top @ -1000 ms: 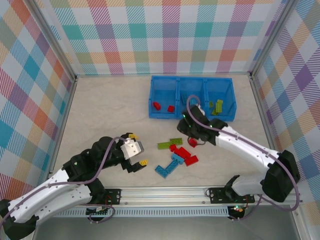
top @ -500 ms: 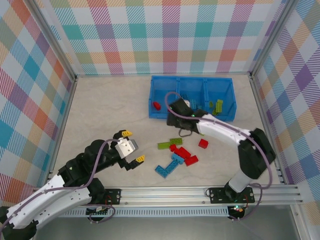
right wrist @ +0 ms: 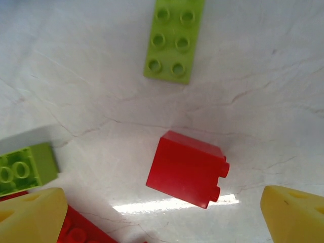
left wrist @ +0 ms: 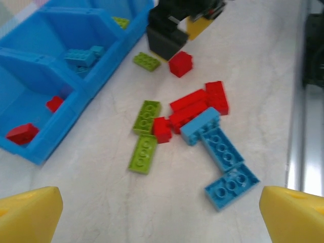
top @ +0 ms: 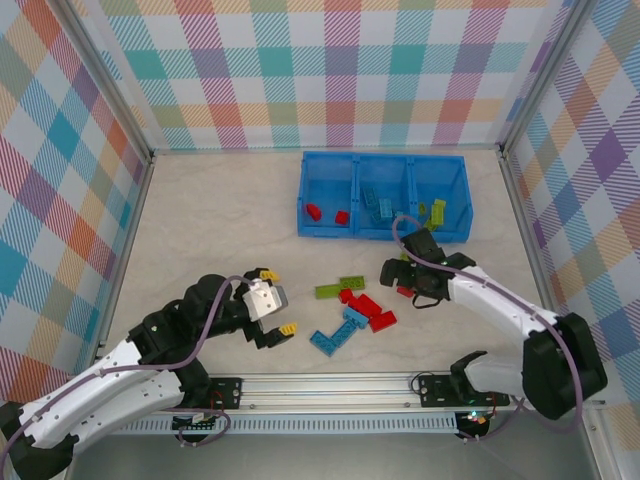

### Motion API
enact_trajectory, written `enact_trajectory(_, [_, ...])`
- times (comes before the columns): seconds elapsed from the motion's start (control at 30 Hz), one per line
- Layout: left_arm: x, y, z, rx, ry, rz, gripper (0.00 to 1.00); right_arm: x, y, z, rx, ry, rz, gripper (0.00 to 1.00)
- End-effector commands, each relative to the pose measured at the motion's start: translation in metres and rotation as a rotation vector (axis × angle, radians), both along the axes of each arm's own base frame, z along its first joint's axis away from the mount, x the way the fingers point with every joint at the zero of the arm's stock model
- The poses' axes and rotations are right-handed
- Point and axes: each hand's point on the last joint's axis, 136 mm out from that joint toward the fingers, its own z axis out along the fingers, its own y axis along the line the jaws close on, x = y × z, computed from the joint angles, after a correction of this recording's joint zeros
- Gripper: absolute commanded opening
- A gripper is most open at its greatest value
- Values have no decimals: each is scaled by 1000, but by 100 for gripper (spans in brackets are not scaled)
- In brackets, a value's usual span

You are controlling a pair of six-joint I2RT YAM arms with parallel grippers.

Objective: Sort the legos into containers by color

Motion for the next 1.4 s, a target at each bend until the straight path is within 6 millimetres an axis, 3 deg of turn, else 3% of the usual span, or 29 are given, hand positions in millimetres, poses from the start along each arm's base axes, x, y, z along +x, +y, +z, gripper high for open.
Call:
enact_trajectory(0.0, [-41,-11,-1,-6,51,-257,100,6,9,-17,52,49,-65,93])
enact_trajectory(0.2, [-44,-14,-7,18,91,-279,100,12,3,-45,-34,131,-115,69])
enact_trajectory(0.43, [-42,-14,-9,27,78,-275,100,5,-1,-42,-9,62,-83,37])
enact_trajectory(0.57, [-37,-13,-8,30,63,-250,100,11,15,-9,45,-12,0,28])
enact_trajectory(0.73, [-8,-5,21,-66,-45,-72,100,29,79,71,139,-269,181,26])
enact_trajectory(0.83, [20,13,40,-160,-99,136,100,48,131,112,176,-366,314,26])
enact_trajectory(0.9, [51,42,52,-217,-101,400,100,66,163,120,173,-392,386,27])
enact_trajectory(1.0, [77,81,53,-152,-145,656,100,103,192,120,128,-439,418,27])
enact_trajectory(1.07, [83,91,51,-110,-167,711,100,131,204,118,59,-483,426,28])
enact_trajectory(1.17, [82,88,47,-99,-162,689,100,169,209,105,-34,-501,399,28])
enact_trajectory(1.27, [82,83,44,-96,-158,667,100,195,207,84,-68,-478,379,29])
enact_trajectory(1.37, [82,80,42,-85,-155,652,100,205,211,65,-90,-456,400,36])
